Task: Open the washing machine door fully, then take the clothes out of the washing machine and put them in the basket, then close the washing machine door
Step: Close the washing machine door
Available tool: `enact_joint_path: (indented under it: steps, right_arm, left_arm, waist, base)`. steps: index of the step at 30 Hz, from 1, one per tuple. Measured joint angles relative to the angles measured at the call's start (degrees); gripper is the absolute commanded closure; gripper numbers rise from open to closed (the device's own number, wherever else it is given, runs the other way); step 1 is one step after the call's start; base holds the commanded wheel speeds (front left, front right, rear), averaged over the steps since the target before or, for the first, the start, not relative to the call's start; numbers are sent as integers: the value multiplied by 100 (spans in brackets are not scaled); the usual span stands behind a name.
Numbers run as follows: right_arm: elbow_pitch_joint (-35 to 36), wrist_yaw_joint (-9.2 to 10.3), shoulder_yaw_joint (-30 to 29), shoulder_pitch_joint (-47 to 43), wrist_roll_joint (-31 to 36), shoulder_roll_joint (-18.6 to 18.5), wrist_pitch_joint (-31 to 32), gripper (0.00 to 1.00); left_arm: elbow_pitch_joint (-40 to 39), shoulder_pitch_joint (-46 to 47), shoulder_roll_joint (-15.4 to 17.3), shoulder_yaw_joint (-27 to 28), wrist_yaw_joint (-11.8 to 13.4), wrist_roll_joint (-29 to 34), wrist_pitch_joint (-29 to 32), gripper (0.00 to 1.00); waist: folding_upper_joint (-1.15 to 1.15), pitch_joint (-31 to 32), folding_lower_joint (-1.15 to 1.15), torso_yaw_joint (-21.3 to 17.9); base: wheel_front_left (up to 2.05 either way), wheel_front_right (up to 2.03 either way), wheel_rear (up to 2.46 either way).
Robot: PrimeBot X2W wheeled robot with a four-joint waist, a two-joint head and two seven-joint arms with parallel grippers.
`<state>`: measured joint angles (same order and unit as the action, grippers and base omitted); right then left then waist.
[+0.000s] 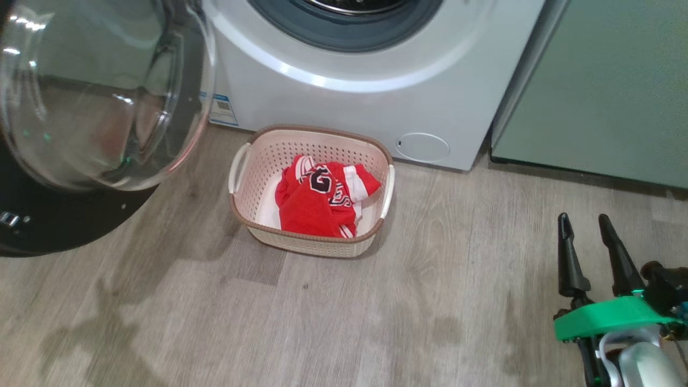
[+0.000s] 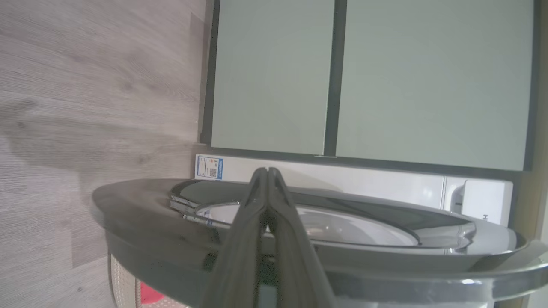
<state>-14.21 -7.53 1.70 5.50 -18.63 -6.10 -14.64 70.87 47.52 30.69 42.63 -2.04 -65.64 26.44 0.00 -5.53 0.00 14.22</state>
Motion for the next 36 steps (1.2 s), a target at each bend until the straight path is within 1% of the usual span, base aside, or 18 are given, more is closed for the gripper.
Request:
enact_joint_path:
  steps: [5, 8, 11, 13, 18, 23, 30, 36]
  right_arm:
    - [4, 0, -32, 15, 0, -74, 0, 0]
    - [4, 0, -48, 15, 0, -74, 0, 0]
    - [3, 0, -94, 15, 0, -71, 0, 0]
    - [2, 0, -112, 13, 1, -65, 0, 0]
    - [1, 0, -112, -29, 0, -10, 0, 0]
    - [-19, 0, -102, -139, 0, 48, 0, 0]
    - [-20, 0, -104, -231, -1, 73, 0, 0]
    - [-23, 0, -77, -230, -1, 102, 0, 0]
  left_arm:
    - [45, 101, 21, -99, -157, 0, 326, 100]
    - [76, 102, -15, -238, -235, 7, 649, 100]
    - [81, 101, -109, -369, -331, 21, 966, 100]
    - [77, 99, -230, -456, -357, 66, 1126, 100]
    - [-37, 83, -658, -654, -456, 63, 1570, 100]
    - [-432, -39, -1125, -923, -508, 101, 2069, 100]
    - [-1448, -608, -1862, -1432, -509, 152, 2621, 100]
    - [-2313, -1146, -2533, -1731, -509, 144, 2760, 100]
  waist:
    - [0, -110, 0, -93]
    - [0, -93, 0, -78]
    - [0, -44, 0, -26]
    - [0, 1, 0, 26]
    - [0, 169, 0, 167]
    - [0, 334, 0, 273]
    - [0, 455, 0, 314]
    - [0, 490, 0, 129]
  base:
    - [0, 0, 0]
    - [0, 0, 0]
    - [0, 0, 0]
    - [0, 0, 0]
    - [0, 0, 0]
    - [0, 0, 0]
    - [0, 0, 0]
    - [0, 0, 0]
